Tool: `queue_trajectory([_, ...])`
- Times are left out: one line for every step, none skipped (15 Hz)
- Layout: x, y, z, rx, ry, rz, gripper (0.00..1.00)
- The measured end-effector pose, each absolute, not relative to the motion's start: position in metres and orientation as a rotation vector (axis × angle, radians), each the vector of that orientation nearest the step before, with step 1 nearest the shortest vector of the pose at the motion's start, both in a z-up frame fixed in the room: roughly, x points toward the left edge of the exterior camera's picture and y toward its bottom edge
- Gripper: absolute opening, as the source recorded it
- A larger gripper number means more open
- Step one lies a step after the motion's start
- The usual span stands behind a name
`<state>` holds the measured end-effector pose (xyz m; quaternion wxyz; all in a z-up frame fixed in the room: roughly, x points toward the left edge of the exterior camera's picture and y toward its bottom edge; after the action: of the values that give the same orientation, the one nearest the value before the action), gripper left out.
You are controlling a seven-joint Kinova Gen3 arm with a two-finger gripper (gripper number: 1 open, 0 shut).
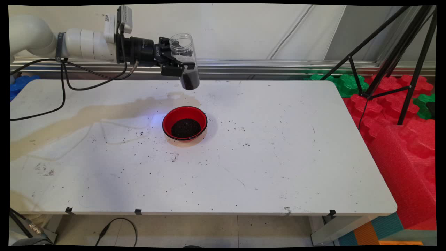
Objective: Pour the black seasoning powder in the red bowl, then place the picked object on the table
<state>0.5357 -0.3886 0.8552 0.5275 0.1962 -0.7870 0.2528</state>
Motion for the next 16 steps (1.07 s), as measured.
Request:
queue_trajectory([0.534, -0.388, 0.857, 0.47, -1.877, 0.586, 0.0])
queue_trajectory([0.532, -0.388, 0.859, 0.47, -1.874, 0.571, 0.0])
queue_trajectory([0.53, -0.388, 0.861, 0.469, -1.873, 0.555, 0.0])
queue_trajectory([0.528, -0.387, 0.863, 0.466, -1.871, 0.539, 0.0])
queue_trajectory([0.526, -0.387, 0.865, 0.462, -1.871, 0.526, 0.0])
queue_trajectory([0.524, -0.386, 0.866, 0.46, -1.871, 0.516, 0.0])
queue_trajectory([0.521, -0.386, 0.867, 0.455, -1.872, 0.503, 0.0])
queue_trajectory([0.519, -0.385, 0.868, 0.452, -1.872, 0.493, 0.0])
queue_trajectory([0.517, -0.385, 0.869, 0.448, -1.873, 0.481, 0.0])
queue_trajectory([0.514, -0.384, 0.869, 0.443, -1.874, 0.468, 0.0])
queue_trajectory([0.511, -0.383, 0.869, 0.437, -1.874, 0.454, 0.0])
queue_trajectory([0.508, -0.382, 0.87, 0.433, -1.875, 0.444, 0.0])
queue_trajectory([0.505, -0.381, 0.869, 0.427, -1.876, 0.43, 0.0])
queue_trajectory([0.502, -0.38, 0.869, 0.422, -1.877, 0.42, 0.0])
queue_trajectory([0.499, -0.379, 0.869, 0.415, -1.879, 0.406, 0.0])
queue_trajectory([0.494, -0.378, 0.868, 0.407, -1.88, 0.389, 0.0])
